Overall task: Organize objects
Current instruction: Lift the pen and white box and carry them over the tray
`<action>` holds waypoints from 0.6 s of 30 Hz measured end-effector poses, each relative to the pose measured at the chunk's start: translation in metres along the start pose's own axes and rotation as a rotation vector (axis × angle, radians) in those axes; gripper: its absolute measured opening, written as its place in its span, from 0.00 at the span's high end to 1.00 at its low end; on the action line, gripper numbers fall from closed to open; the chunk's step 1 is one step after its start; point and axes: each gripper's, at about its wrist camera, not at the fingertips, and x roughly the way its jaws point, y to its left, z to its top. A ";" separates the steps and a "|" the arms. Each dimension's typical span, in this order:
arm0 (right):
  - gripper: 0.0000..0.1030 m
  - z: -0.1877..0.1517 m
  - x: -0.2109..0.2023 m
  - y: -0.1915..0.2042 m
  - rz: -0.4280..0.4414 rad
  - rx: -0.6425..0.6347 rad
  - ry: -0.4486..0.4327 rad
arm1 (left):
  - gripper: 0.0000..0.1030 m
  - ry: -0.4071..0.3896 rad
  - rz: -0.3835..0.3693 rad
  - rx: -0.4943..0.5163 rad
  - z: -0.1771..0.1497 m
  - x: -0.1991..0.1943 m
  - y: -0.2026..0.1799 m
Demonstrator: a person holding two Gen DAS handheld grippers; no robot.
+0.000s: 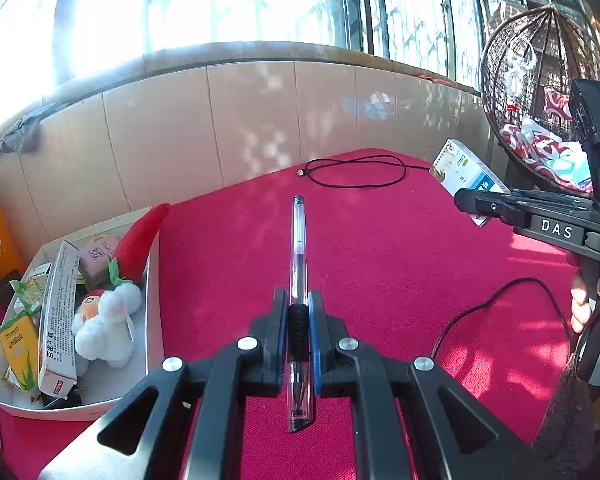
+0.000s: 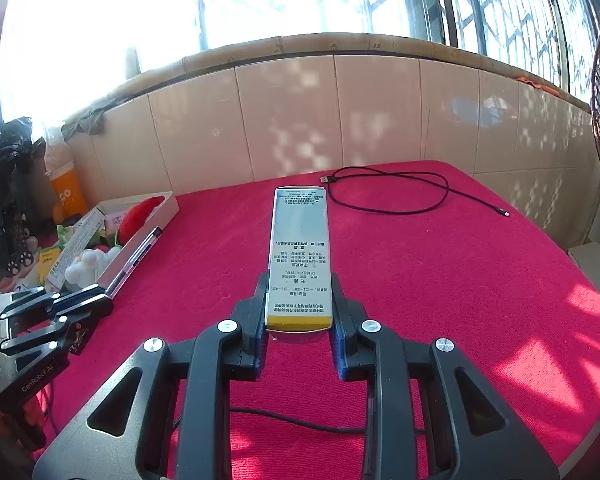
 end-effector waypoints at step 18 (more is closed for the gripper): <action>0.76 0.007 -0.008 0.008 0.022 -0.012 -0.021 | 0.92 -0.040 0.048 -0.066 0.007 -0.016 0.021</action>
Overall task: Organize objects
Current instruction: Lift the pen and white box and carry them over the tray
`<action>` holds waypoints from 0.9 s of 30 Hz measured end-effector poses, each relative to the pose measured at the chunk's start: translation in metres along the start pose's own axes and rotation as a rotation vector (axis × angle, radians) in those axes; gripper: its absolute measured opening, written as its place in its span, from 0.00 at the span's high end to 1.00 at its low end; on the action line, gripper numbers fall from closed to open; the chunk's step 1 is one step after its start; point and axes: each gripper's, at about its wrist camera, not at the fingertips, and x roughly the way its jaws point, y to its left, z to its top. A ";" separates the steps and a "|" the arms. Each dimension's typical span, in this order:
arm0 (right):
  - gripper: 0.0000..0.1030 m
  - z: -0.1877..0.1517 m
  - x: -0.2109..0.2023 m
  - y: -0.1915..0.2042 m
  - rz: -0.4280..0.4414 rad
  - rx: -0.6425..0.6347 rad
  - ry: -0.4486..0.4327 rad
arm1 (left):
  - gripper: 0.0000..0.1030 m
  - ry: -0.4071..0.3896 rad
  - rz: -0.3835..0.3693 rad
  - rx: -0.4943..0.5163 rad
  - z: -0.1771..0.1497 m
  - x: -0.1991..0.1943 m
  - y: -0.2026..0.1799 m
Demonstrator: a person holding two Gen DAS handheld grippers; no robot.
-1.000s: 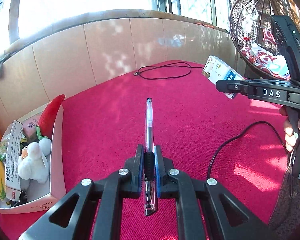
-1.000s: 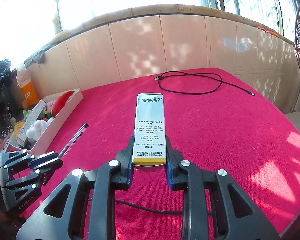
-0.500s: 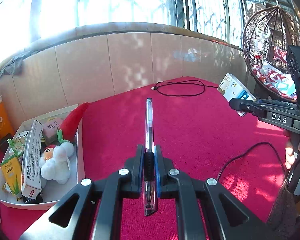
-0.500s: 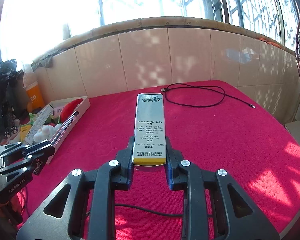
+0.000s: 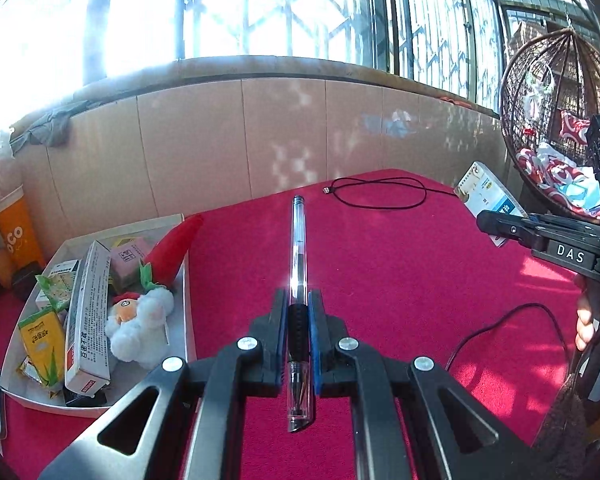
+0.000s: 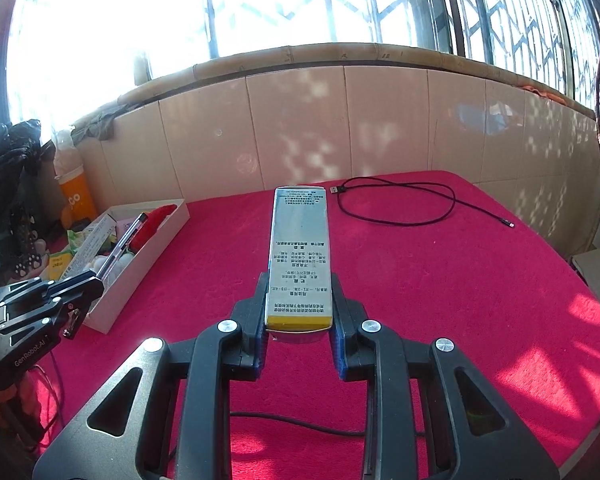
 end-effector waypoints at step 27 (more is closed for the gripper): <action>0.76 0.015 0.003 0.032 0.049 -0.068 0.014 | 0.92 -0.015 0.041 -0.076 0.001 -0.010 0.025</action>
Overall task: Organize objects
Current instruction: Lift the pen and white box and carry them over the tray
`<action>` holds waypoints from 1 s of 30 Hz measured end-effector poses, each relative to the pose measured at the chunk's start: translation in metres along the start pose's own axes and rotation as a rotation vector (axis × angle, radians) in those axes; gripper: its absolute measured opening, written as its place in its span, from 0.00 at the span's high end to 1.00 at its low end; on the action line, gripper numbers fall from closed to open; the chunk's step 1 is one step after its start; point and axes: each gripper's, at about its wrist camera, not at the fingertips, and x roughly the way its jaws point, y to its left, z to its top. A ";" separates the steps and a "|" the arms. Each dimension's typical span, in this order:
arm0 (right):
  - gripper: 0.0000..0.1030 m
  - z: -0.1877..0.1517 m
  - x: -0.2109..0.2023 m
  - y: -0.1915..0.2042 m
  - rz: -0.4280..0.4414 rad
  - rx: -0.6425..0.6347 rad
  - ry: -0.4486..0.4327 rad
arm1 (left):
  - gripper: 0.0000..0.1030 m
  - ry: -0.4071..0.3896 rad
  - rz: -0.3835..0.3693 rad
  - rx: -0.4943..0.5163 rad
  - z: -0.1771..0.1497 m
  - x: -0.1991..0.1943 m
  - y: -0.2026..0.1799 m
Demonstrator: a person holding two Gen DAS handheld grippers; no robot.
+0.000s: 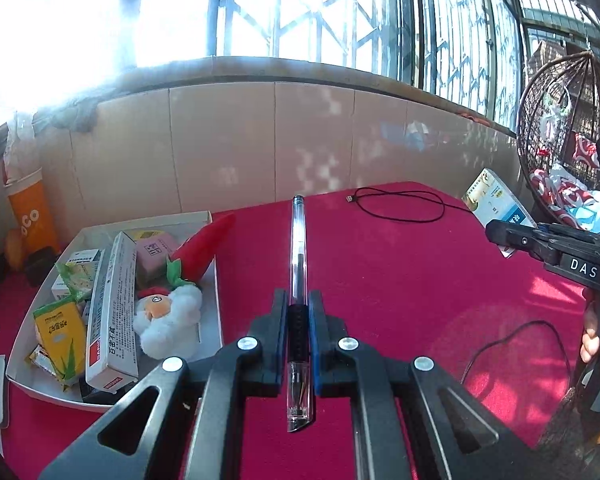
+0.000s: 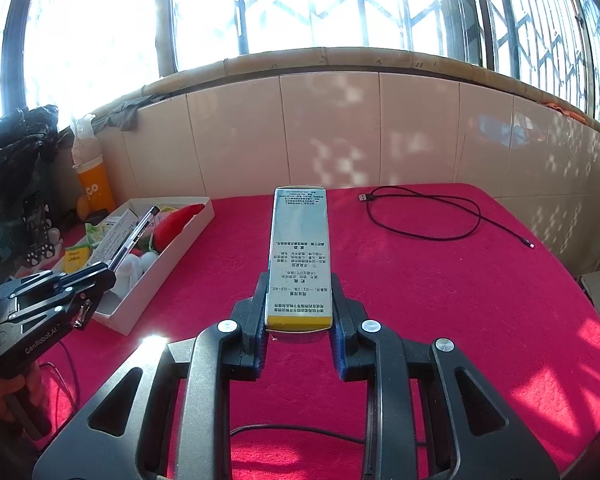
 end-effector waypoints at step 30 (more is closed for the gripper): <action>0.76 0.033 0.019 0.084 0.152 -0.127 0.007 | 0.92 -0.061 0.219 -0.108 0.019 -0.024 0.073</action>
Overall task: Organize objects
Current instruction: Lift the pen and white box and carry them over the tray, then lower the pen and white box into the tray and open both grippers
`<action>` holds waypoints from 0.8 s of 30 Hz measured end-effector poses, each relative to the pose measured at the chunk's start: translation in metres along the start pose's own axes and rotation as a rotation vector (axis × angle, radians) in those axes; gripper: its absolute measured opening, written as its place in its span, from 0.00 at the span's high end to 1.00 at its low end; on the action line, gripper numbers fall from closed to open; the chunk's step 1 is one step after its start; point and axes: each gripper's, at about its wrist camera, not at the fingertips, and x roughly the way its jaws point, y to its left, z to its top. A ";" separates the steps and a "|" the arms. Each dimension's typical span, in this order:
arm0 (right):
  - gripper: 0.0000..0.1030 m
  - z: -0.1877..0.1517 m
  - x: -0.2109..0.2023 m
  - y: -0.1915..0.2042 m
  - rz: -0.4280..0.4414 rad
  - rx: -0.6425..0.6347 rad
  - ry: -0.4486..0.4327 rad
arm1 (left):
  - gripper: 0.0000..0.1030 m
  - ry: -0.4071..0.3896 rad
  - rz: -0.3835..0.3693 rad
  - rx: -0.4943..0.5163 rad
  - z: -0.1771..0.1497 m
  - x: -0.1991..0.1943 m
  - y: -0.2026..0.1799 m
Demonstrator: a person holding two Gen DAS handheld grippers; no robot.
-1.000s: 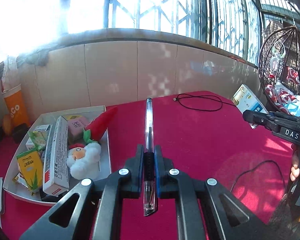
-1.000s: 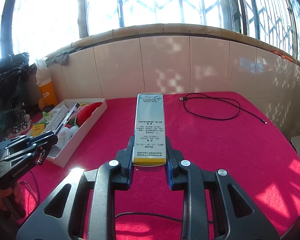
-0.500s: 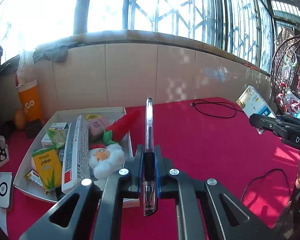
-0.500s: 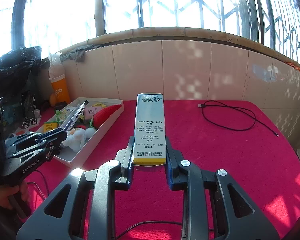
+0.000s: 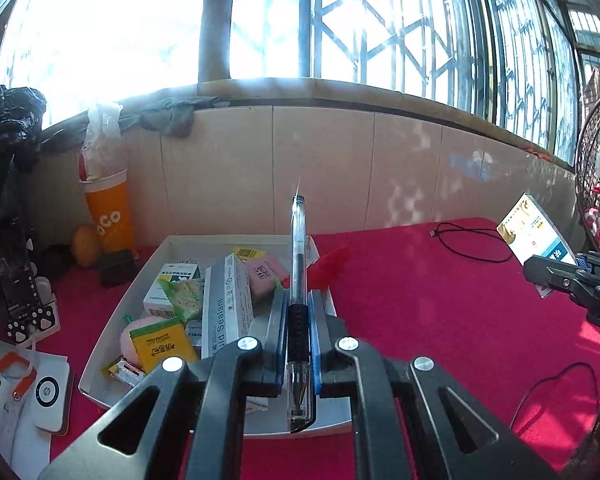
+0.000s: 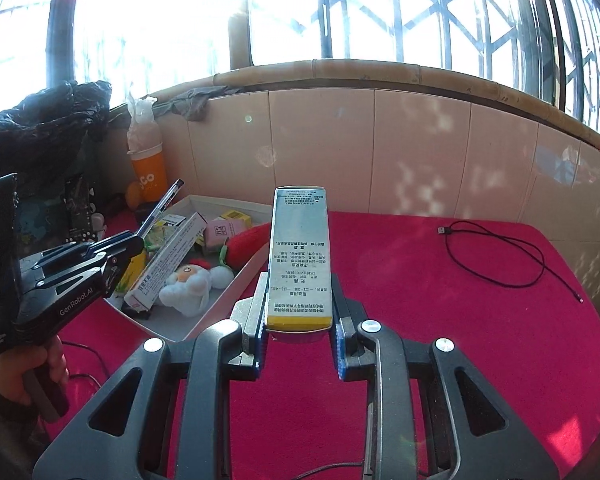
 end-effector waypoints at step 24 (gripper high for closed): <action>0.76 0.046 0.023 0.070 0.146 -0.036 -0.010 | 0.92 -0.014 0.118 -0.082 0.014 -0.002 0.059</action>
